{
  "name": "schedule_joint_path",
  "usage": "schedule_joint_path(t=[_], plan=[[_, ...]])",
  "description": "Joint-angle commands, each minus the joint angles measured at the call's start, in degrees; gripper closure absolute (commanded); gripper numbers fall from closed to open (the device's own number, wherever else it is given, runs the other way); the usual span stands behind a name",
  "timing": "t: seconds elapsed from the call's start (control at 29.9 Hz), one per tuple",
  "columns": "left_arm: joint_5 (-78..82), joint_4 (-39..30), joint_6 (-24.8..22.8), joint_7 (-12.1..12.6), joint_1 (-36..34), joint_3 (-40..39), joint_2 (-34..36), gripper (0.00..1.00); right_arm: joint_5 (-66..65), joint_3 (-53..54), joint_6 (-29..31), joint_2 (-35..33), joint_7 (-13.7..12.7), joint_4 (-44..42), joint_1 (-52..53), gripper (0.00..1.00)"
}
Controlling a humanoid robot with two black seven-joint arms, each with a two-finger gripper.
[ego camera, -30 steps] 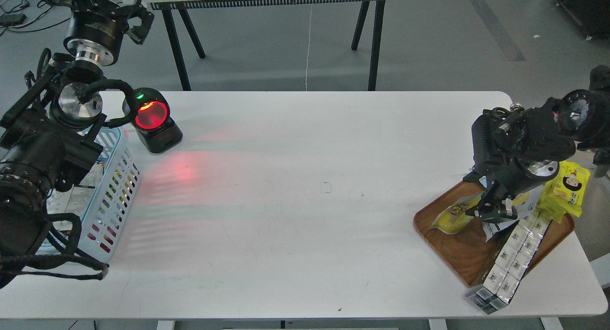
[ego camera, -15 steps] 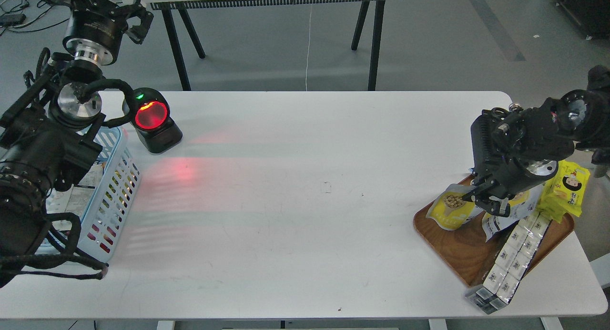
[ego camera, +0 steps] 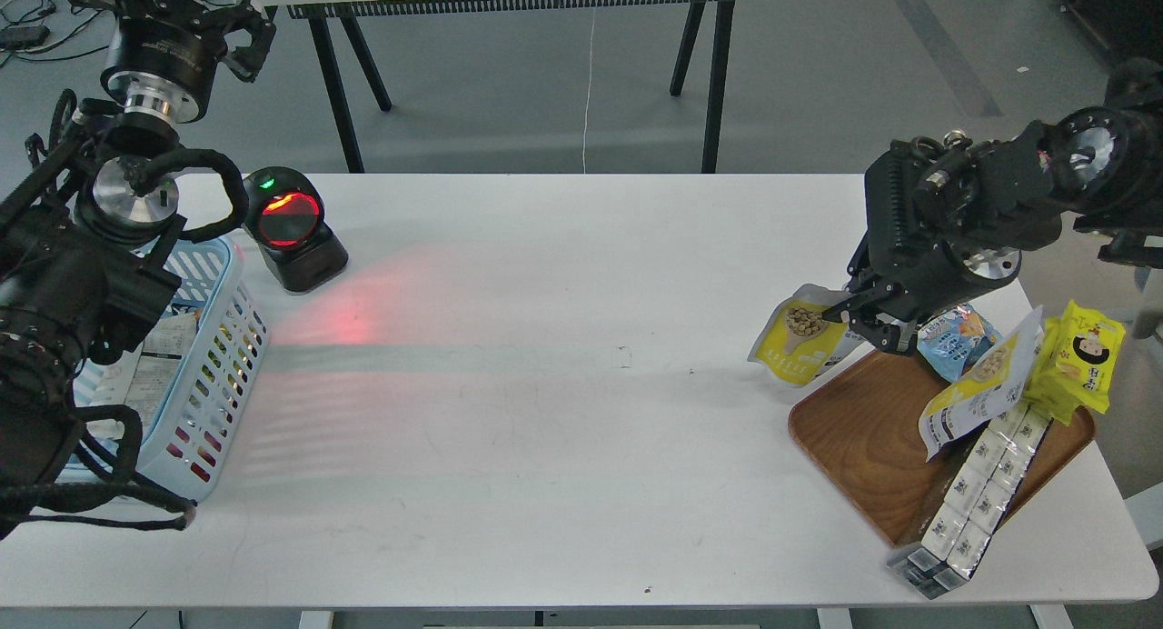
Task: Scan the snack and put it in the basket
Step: 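Close the right gripper on the yellow pouch and lift it, then carry the yellow pouch with the right gripper toward the table center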
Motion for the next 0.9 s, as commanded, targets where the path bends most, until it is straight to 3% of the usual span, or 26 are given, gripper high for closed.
schedule_joint_path(t=[0.0,0.2,0.87], plan=[[0.0,0.0,0.0,0.0,0.0,0.0,0.1,0.0,2.4,5.3,2.0,0.6,0.0,-1.3,0.1,1.0],[0.0,0.0,0.0,0.0,0.0,0.0,0.1,0.0,3.2,11.4,3.8,3.1,0.0,-3.7,-0.8,0.99],[-0.2,0.0,0.0,-0.3,-0.2,-0.1,0.3,0.0,10.7,17.4,3.9,25.2,0.0,-19.4,-7.3,0.99]])
